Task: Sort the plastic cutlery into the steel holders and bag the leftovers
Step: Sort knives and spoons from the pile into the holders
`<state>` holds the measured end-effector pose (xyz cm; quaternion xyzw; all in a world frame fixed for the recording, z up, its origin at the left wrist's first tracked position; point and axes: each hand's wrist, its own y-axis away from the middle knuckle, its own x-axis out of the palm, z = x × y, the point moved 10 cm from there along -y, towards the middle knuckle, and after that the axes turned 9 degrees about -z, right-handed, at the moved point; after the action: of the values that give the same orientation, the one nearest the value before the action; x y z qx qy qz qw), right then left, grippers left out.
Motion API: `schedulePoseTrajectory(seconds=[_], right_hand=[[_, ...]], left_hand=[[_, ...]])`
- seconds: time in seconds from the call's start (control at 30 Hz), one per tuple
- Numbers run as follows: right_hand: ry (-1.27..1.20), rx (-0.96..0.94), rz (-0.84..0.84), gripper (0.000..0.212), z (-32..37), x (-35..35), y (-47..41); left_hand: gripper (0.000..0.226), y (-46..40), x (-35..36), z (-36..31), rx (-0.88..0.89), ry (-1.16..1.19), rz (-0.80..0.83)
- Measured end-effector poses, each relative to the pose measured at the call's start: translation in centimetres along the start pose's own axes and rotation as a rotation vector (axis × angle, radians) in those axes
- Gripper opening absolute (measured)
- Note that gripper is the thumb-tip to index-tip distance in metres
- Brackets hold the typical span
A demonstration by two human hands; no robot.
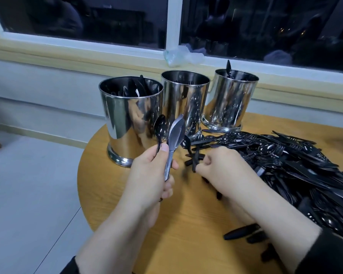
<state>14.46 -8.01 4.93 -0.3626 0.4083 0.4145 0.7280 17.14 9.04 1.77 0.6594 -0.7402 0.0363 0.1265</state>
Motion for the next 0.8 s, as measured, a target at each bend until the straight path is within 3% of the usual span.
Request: schedulePoseTrajectory(seconds=[0.2, 0.3, 0.43, 0.63, 0.8], right_hand=[[-0.412, 0.132, -0.070, 0.020, -2.5, -5.2, 3.7], [-0.631, 0.141, 0.013, 0.020, -0.8, -5.0, 5.6], [-0.657, 0.192, 0.125, 0.028, -0.1, -2.4, 6.4], [-0.638, 0.247, 0.098, 0.033, -1.1, -2.2, 6.3], [-0.440, 0.162, 0.116, 0.029, -0.8, -2.3, 6.0]], left_hand=[[0.032, 0.5, 1.4, 1.0, -0.091, 0.009, 0.024], [0.033, 1.2, 3.1, 1.7, -0.129, 0.023, 0.056], [0.048, 2.3, 5.1, 2.8, -0.162, 0.025, 0.102], [0.067, 3.5, 6.3, 3.3, -0.246, 0.074, 0.126], [0.038, 3.4, 6.8, 3.0, -0.185, -0.060, 0.169]])
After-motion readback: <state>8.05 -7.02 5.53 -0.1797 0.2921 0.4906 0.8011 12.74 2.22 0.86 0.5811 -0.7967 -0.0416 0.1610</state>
